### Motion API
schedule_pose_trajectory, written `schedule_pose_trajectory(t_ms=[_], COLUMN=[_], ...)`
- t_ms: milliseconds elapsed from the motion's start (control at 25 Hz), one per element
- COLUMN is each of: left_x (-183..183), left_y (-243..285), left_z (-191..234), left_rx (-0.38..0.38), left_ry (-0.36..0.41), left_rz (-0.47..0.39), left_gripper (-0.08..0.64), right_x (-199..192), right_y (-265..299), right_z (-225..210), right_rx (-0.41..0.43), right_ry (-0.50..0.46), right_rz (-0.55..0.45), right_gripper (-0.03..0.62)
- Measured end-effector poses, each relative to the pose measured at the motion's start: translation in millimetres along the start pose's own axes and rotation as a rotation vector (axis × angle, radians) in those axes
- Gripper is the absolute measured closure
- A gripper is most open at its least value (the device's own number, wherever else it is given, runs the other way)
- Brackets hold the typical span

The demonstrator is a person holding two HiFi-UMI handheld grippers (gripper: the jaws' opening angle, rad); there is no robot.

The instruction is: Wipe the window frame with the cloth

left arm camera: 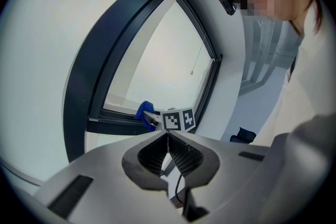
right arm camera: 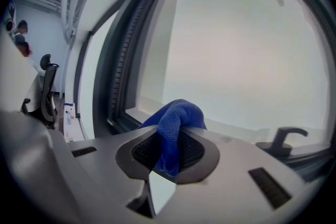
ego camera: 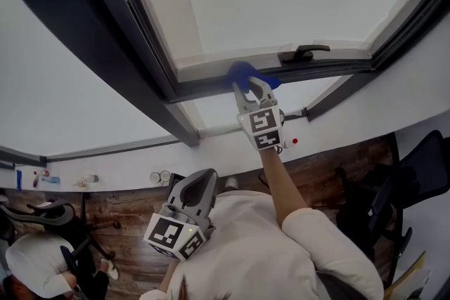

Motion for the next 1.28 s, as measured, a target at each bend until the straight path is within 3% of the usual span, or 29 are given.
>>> schedule_pose_trajectory(t_ms=[200, 360, 640, 1280], left_x=[7, 14, 20, 19], left_y=[-10, -18, -23, -9], left_z=[15, 30, 49, 51], left_rx=[0.08, 0.132, 0.185, 0.155], left_ry=[-0.01, -0.016, -0.048, -0.039], left_rz=[-0.008, -0.025, -0.046, -0.05], left_gripper=[0.549, 0.549, 0.549, 0.549], right_x=[-5, -9, -13, -20], right_y=[39, 62, 84, 77], right_z=[85, 115, 125, 127], right_rx=[0.263, 0.36, 0.35, 0.383], right_ry=[-0.099, -0.168, -0.205, -0.295], right_rz=[0.017, 0.053, 0.122, 0.082], right_gripper=[0.537, 0.537, 0.537, 0.537])
Point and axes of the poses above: the fingertips, and each gripper's own axes: y forward along the fingers, z to its left, x out of its top, the point moved 10 cm from there along -y, backward along the fingers, and after that the axes turned 15 degrees about -z, right-handed, at the moved point
